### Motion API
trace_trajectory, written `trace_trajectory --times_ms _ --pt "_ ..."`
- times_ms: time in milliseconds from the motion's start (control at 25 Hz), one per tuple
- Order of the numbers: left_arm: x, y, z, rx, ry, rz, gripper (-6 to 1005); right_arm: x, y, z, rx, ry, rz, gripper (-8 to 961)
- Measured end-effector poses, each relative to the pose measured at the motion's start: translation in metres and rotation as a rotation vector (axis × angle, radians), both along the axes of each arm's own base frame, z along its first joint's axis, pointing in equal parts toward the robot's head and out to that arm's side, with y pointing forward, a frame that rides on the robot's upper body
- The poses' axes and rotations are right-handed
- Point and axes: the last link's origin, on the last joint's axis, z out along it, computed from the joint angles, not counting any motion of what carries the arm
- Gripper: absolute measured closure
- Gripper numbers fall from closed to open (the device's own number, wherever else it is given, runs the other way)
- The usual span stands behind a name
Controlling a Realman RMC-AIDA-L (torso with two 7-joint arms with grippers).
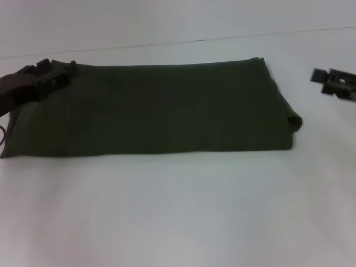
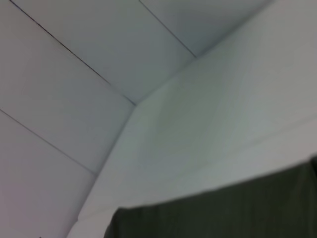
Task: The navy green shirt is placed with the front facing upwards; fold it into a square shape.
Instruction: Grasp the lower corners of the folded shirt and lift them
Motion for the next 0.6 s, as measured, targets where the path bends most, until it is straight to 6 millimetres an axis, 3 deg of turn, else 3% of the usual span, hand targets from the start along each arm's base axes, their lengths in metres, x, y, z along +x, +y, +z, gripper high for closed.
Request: trace_trajectory --times_ms 240,600 --pt "-0.002 -0.004 -0.002 -0.019 -0.004 -0.002 98 0.01 -0.01 0.008 -0.117 0.026 -0.121 56" --pt "-0.009 -0.009 -0.001 -0.019 -0.009 0.024 98 0.011 -0.01 -0.017 -0.207 0.049 -0.194 92"
